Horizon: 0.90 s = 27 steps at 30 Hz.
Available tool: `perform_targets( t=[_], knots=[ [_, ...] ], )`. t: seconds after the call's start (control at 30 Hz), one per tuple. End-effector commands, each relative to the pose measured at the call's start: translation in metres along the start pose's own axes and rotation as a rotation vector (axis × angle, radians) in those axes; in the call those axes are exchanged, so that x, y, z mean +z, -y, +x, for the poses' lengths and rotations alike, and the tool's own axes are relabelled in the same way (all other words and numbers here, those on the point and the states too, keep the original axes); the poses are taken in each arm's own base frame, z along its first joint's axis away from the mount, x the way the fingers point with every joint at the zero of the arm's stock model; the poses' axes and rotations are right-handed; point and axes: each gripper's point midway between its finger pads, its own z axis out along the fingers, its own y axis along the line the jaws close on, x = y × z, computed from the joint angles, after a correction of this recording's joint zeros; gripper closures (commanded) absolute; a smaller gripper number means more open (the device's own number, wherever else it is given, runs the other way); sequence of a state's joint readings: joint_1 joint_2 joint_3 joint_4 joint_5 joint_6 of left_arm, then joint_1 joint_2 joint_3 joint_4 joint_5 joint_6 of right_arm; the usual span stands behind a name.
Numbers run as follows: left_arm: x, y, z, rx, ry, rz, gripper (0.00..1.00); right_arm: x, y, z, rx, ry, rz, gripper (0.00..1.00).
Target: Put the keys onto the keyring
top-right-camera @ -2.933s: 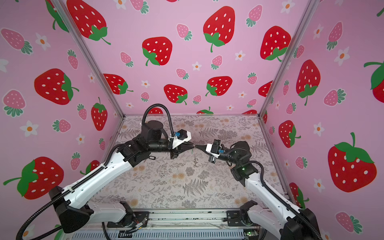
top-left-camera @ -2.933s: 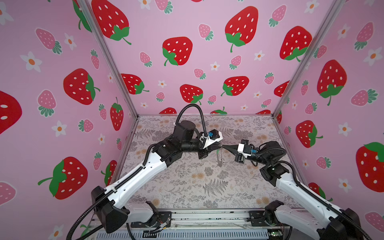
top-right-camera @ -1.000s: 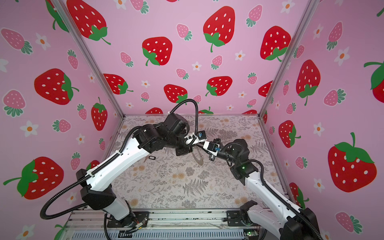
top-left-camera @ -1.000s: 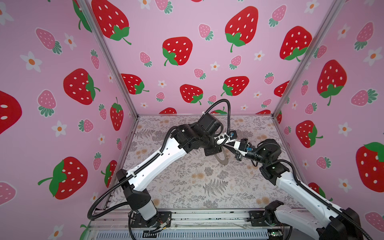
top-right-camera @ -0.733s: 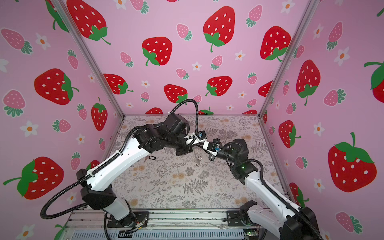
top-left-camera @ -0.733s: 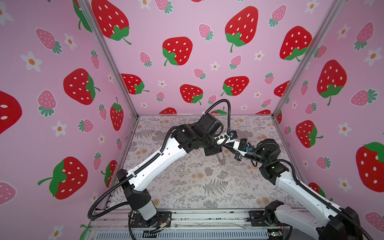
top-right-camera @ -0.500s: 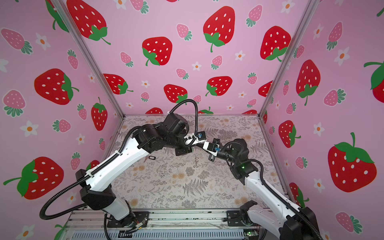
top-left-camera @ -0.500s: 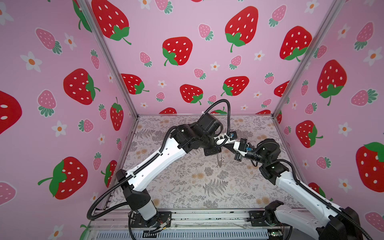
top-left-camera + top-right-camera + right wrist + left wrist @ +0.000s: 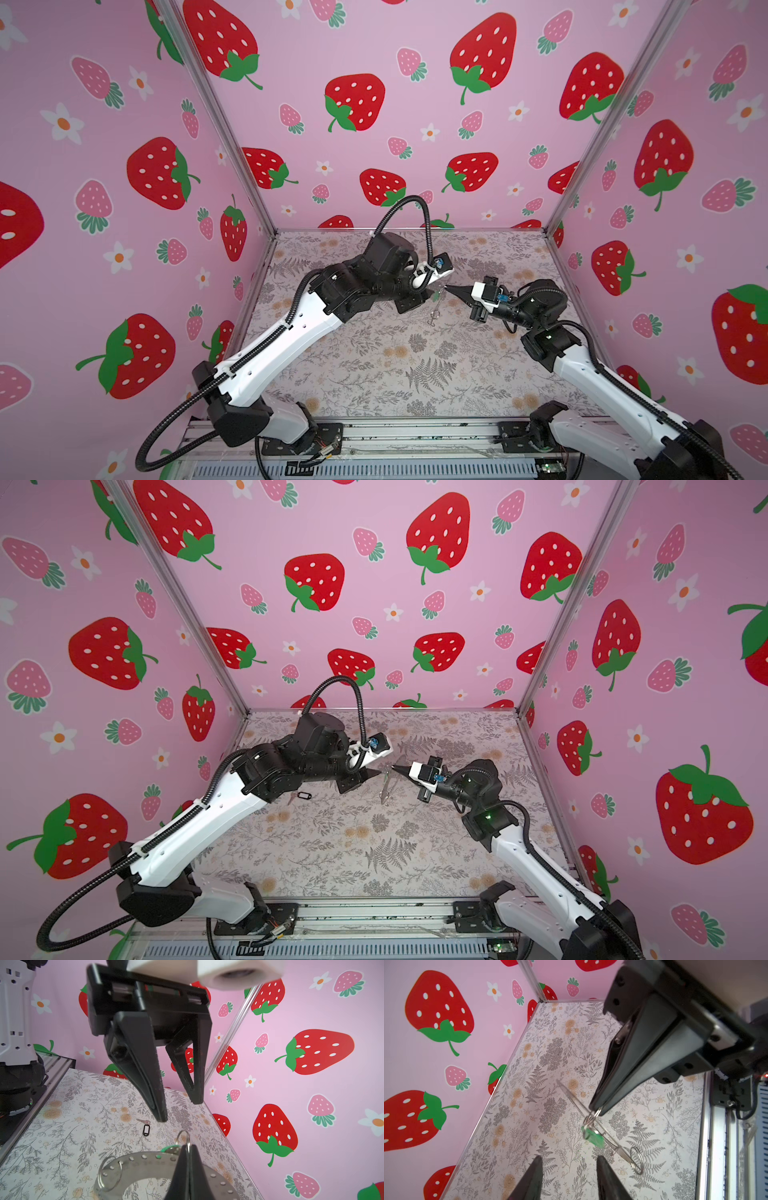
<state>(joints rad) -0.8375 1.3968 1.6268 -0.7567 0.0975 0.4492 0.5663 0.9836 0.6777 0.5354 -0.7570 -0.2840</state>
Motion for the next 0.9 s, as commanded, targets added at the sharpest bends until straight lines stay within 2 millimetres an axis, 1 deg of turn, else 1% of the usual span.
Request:
perform_targets(
  t=[0.0,0.1,0.27,0.33,0.43,0.57,0.63,0.77,0.87],
  knots=[
    [-0.004,0.003,-0.023,-0.095,0.169,0.022,0.56,-0.006,0.006,-0.025,-0.010,0.087,0.034,1.00],
    [0.000,0.010,-0.018,-0.125,0.189,0.049,0.57,-0.005,0.005,-0.029,-0.007,0.101,0.019,1.00],
    [0.006,0.025,-0.020,-0.152,0.239,0.123,0.58,-0.004,0.010,-0.033,0.002,0.111,0.034,1.00],
    [0.010,0.033,-0.017,-0.164,0.249,0.155,0.58,-0.005,0.012,-0.035,0.004,0.121,0.048,1.00],
    [0.011,0.034,-0.019,-0.194,0.280,0.142,0.57,-0.004,0.012,-0.035,0.005,0.125,0.044,1.00],
    [0.013,0.027,-0.019,-0.218,0.288,0.103,0.58,-0.003,0.013,-0.035,0.011,0.127,0.042,1.00],
    [0.014,0.023,-0.020,-0.238,0.289,0.082,0.61,-0.003,0.013,-0.035,0.013,0.127,0.046,1.00],
    [0.014,0.024,-0.027,-0.239,0.323,0.058,0.72,-0.005,0.013,-0.034,0.023,0.125,0.058,1.00],
    [0.016,0.024,-0.027,-0.238,0.314,0.041,0.73,-0.007,0.015,-0.035,0.026,0.137,0.078,1.00]
  ],
)
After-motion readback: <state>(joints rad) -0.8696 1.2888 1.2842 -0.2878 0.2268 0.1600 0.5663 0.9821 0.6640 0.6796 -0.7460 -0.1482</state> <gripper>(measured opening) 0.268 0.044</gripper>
